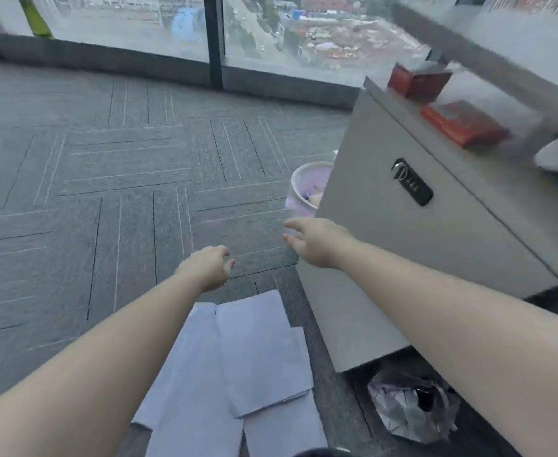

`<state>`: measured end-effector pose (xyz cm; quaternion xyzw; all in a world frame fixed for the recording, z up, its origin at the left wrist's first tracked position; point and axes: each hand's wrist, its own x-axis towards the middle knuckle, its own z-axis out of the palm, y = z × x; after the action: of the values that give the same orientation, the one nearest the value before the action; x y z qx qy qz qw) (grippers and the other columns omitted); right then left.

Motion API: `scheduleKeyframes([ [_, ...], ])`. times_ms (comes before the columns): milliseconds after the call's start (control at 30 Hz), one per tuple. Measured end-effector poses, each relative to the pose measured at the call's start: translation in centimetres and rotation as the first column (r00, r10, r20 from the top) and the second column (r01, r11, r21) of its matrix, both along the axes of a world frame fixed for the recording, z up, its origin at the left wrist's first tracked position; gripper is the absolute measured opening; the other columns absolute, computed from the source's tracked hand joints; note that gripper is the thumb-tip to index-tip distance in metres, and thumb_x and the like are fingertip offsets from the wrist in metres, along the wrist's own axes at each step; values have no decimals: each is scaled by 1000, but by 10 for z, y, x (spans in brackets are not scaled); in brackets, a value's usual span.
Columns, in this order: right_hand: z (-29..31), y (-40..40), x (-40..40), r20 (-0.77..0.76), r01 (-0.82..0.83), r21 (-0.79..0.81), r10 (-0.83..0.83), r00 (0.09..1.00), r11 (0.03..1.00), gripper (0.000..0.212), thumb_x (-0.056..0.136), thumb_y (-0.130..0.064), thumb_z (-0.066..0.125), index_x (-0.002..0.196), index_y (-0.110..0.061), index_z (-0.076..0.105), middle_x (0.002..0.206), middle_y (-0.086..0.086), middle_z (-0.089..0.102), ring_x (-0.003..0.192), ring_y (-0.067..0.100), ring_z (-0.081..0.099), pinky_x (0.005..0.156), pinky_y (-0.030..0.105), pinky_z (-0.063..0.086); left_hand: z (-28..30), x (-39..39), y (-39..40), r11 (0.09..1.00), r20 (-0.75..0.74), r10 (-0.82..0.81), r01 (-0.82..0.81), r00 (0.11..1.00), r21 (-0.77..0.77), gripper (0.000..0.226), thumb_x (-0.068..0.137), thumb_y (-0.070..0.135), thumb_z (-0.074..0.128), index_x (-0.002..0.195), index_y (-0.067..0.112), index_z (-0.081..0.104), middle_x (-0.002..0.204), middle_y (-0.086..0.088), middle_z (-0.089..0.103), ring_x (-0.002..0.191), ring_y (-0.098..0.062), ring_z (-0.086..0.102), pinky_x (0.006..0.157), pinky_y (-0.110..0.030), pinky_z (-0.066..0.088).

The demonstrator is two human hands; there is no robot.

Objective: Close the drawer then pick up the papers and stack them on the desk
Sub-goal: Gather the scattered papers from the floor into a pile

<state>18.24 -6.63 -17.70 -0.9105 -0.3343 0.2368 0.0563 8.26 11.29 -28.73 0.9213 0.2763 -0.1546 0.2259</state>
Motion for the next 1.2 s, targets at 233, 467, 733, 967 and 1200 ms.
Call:
scheduleKeyframes([
  [233,-187,-1,-25,-247,83,-124,-112,963,989,53,95,-44,36,146,-28,34,151,-2,43,131,25,49,106,39,41,-145,-69,6,997,-205,69,-77,976,-30,49,94,40,35,139,19,39,146,-6,42,130,-31,44,103,-47,39],
  [467,-304,-13,-48,-368,133,-219,-208,906,967,60,96,-41,40,150,-21,26,158,4,31,143,28,33,115,40,29,-250,-109,19,982,-282,167,-185,945,-41,58,88,47,43,142,27,33,148,-6,37,135,-32,37,105,-50,38],
  [733,-381,-29,-53,-401,285,-296,-390,829,911,69,93,-40,47,153,-25,15,155,10,33,138,34,38,109,37,33,-322,-137,36,930,-374,342,-367,862,3,84,78,60,51,148,32,14,156,-9,22,144,-31,21,113,-52,27],
  [967,-427,-43,-53,-326,412,-394,-544,773,821,92,82,-51,60,151,-40,2,161,13,11,143,42,23,115,47,28,-350,-156,40,847,-433,506,-526,746,82,107,67,73,56,148,39,-4,161,-5,-7,147,-38,-2,115,-58,15],
  [1200,-450,-51,-62,-241,588,-370,-686,686,719,112,72,-47,73,152,-35,-4,155,16,20,138,39,32,111,51,31,-363,-172,51,722,-388,666,-681,637,122,129,50,74,69,147,38,-8,155,-18,12,139,-42,20,109,-58,27],
])
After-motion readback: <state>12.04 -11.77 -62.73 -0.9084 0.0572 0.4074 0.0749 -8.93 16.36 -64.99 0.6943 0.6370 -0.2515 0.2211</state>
